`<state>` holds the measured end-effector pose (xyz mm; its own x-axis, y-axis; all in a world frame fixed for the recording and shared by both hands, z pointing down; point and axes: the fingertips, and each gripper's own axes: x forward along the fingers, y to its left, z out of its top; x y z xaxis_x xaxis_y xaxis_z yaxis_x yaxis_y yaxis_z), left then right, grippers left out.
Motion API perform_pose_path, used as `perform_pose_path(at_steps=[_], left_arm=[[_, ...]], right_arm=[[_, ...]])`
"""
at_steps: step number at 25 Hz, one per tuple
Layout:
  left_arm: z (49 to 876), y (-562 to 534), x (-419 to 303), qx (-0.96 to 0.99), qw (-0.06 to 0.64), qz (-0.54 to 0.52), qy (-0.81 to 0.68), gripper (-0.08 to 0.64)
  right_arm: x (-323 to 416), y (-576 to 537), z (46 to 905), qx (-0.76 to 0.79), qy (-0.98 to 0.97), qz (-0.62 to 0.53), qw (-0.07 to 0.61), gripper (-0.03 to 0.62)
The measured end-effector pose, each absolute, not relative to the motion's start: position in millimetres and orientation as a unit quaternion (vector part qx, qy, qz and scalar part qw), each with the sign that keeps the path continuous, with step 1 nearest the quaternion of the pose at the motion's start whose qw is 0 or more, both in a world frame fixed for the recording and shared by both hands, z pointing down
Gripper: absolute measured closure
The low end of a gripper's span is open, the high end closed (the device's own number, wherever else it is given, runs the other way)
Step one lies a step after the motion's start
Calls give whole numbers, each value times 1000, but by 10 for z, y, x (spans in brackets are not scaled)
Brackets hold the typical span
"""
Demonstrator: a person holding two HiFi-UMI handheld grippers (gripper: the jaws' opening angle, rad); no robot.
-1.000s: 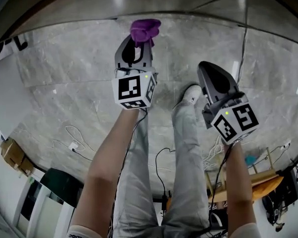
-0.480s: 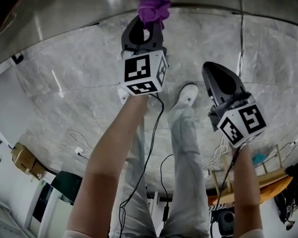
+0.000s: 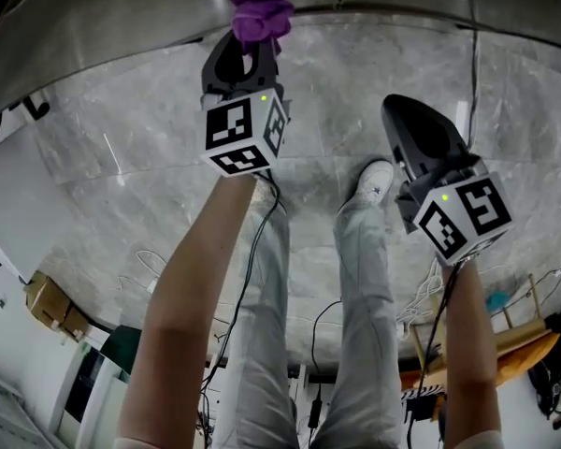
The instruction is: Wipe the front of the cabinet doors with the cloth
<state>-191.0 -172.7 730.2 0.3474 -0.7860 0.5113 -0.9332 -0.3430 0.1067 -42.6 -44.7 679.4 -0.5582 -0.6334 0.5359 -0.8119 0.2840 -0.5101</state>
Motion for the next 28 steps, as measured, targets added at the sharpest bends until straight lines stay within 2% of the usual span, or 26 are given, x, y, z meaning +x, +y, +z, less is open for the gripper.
perform_pose_path(at_steps=[7, 16, 23, 28], left_arm=[[7340, -1840, -2785, 811, 158, 230, -515, 459], [7416, -1945, -3946, 786, 156, 258, -539, 459], [7442, -2000, -4325, 777, 151, 268, -549, 459], [7511, -1807, -4438, 713, 206, 244, -624, 460]], right_arm=[[-1087, -460, 6821, 443, -800, 384, 129, 565], [-2029, -567, 6817, 425, -810, 383, 127, 565], [-2356, -794, 6725, 426, -815, 376, 112, 565], [-2212, -714, 6714, 429, -810, 386, 106, 565]])
